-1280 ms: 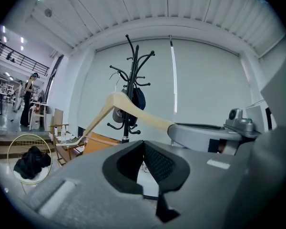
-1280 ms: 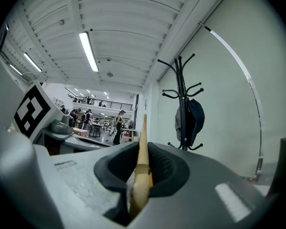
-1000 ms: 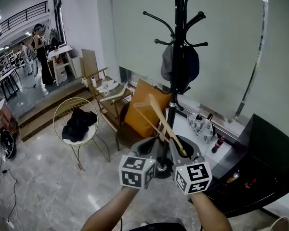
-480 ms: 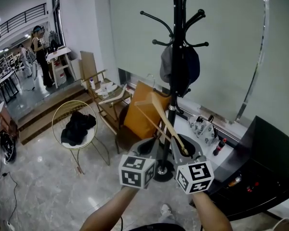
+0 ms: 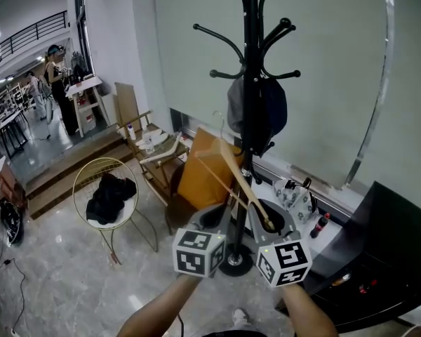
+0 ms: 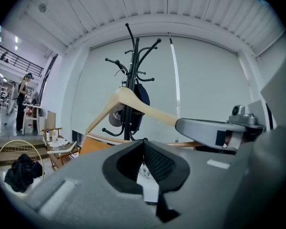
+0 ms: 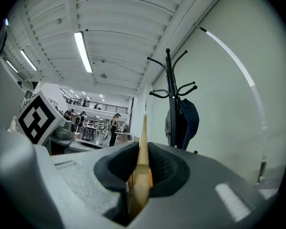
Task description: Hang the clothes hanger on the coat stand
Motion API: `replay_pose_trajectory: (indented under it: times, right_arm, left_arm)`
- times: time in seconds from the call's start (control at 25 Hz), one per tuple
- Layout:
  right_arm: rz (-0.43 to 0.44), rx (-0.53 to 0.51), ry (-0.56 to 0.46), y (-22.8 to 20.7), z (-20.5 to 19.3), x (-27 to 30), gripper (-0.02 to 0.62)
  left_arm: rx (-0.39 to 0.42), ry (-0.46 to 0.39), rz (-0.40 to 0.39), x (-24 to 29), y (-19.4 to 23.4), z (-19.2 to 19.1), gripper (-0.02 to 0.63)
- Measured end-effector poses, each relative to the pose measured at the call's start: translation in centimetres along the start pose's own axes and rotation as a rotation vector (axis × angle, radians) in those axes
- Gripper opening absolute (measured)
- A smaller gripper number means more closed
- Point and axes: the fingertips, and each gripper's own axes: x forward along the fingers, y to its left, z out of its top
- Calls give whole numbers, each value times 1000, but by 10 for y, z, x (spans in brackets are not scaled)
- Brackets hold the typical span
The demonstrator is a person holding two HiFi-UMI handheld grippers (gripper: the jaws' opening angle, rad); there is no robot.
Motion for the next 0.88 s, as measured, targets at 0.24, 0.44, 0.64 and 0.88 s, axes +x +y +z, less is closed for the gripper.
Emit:
replay_pose_trajectory:
  times: [0.24,0.44,0.64,0.88]
  right_arm:
    - [-15,0,-23,-24,5,3,59]
    - [-22,3,-49,-40,14,6,59]
    - [-20,10,-75,-50,24,15,60]
    - [-23,4,-101,-59,35,23,60]
  left_arm:
    - [11,2,-18,25,-9,2,5]
    - [20,2,-28,40,-14,6,5]
    - [28,-8,-27,51,-11,15,5]
    - [40,-17,-31,61,-7,28,5]
